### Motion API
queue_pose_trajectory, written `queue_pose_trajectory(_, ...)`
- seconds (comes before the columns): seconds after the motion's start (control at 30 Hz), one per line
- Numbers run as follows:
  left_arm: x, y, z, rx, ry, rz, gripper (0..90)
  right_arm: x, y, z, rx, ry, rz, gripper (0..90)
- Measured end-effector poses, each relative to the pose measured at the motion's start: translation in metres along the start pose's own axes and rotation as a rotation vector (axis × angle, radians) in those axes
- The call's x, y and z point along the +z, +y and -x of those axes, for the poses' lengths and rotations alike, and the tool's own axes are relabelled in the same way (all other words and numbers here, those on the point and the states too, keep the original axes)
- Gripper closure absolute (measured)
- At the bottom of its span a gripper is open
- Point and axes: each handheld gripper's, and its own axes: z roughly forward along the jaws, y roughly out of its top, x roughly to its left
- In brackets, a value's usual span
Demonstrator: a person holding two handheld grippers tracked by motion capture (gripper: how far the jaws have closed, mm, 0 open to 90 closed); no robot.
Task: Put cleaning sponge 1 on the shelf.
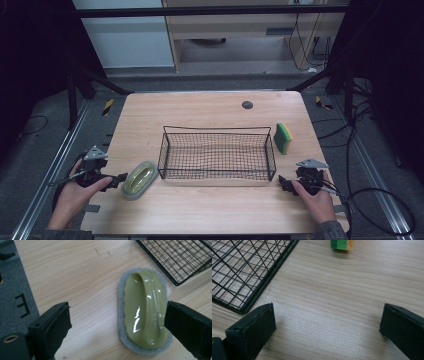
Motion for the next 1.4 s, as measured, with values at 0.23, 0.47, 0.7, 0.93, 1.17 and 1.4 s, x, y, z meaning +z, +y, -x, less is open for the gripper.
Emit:
queue_pose_trajectory(0.23, 0.002, 0.008, 0.016, 0.055, -0.027, -0.035, 10.9, 0.0, 0.0, 0.0, 0.0, 0.001, 0.0, 0.5)
queue_pose_trajectory(0.47, 0.008, 0.012, 0.029, 0.094, -0.035, -0.08, 13.8, 0.0, 0.0, 0.0, -0.002, 0.002, 0.001, 0.5)
queue_pose_trajectory(0.7, 0.014, 0.013, 0.034, 0.117, -0.048, -0.118, 30.9, 0.0, 0.0, 0.0, -0.002, 0.004, 0.0, 0.5)
queue_pose_trajectory(0.93, 0.017, 0.017, 0.037, 0.117, -0.046, -0.155, 40.5, 0.0, 0.0, 0.001, -0.004, 0.005, 0.001, 0.5)
queue_pose_trajectory(1.17, 0.015, 0.033, 0.036, 0.122, -0.026, -0.216, 41.2, 0.001, 0.0, 0.002, -0.015, 0.014, 0.003, 0.5)
queue_pose_trajectory(1.4, 0.024, 0.054, 0.041, 0.142, -0.035, -0.329, 40.6, 0.0, 0.0, 0.002, -0.019, 0.018, 0.002, 0.5)
